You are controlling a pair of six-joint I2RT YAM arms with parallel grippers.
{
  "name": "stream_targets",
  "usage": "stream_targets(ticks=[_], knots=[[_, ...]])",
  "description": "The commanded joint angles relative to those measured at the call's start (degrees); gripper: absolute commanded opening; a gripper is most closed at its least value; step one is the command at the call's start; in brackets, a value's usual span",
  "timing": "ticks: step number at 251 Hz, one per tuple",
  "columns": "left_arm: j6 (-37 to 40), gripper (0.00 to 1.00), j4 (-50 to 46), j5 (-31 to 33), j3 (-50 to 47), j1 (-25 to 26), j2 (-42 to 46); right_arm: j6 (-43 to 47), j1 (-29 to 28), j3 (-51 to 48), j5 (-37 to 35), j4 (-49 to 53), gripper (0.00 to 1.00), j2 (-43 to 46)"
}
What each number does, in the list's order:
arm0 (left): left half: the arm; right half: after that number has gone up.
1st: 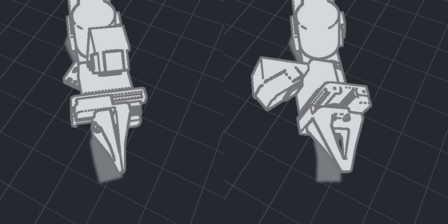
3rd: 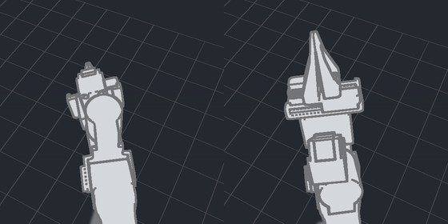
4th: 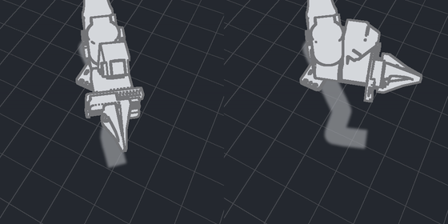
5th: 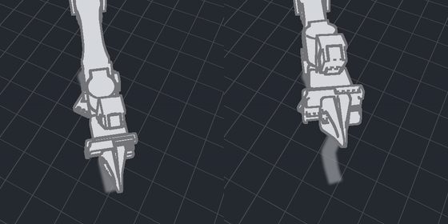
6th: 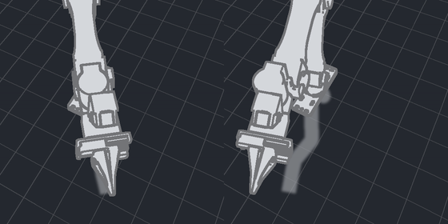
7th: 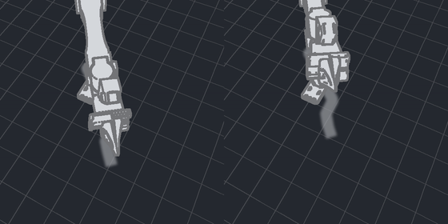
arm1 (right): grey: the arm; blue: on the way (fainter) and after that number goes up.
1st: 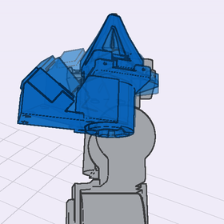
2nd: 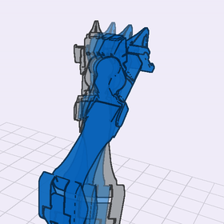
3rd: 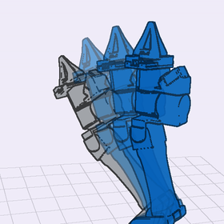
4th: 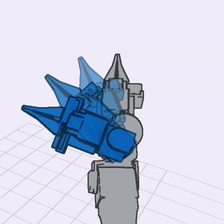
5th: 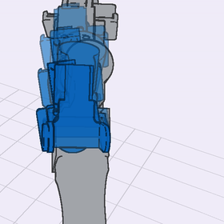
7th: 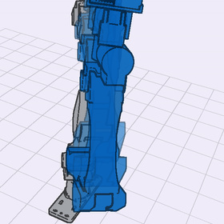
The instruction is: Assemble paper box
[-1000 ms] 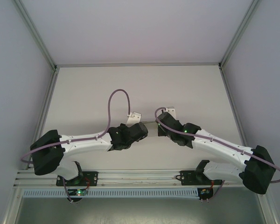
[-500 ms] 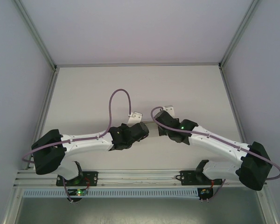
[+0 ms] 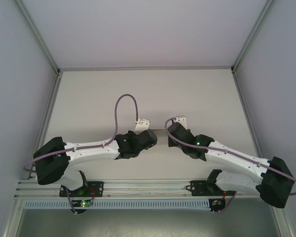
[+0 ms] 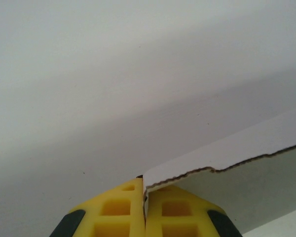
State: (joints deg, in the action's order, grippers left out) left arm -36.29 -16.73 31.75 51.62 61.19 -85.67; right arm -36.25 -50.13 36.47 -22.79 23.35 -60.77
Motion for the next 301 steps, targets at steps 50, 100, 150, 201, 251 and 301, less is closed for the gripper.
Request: stream_targets(ticks=[50,100,150,201,251,301], knots=[[-0.3,0.01,-7.6,-0.2,-3.1,-0.1,-1.0,-1.8,-0.1,-7.5,7.3,6.5,0.0,4.5],[-0.2,0.01,-7.4,-0.4,-3.5,0.0,-0.7,-2.0,-0.2,-9.0,7.7,2.8,0.0,1.2],[0.6,0.09,-6.1,-1.4,-4.2,0.3,0.2,-0.6,-0.4,-7.6,7.9,3.0,0.0,4.8],[1.2,0.3,-5.3,-3.8,-4.4,0.6,5.3,-1.6,-1.4,-6.2,6.4,4.3,0.0,2.4],[1.0,0.4,-4.5,-5.5,-5.3,0.7,12.1,-1.9,-2.9,-3.0,3.6,6.5,0.0,-1.7],[0.4,0.4,-3.2,-6.8,-6.4,0.6,15.9,-2.2,-3.8,-1.9,3.2,6.3,0.0,-2.5]])
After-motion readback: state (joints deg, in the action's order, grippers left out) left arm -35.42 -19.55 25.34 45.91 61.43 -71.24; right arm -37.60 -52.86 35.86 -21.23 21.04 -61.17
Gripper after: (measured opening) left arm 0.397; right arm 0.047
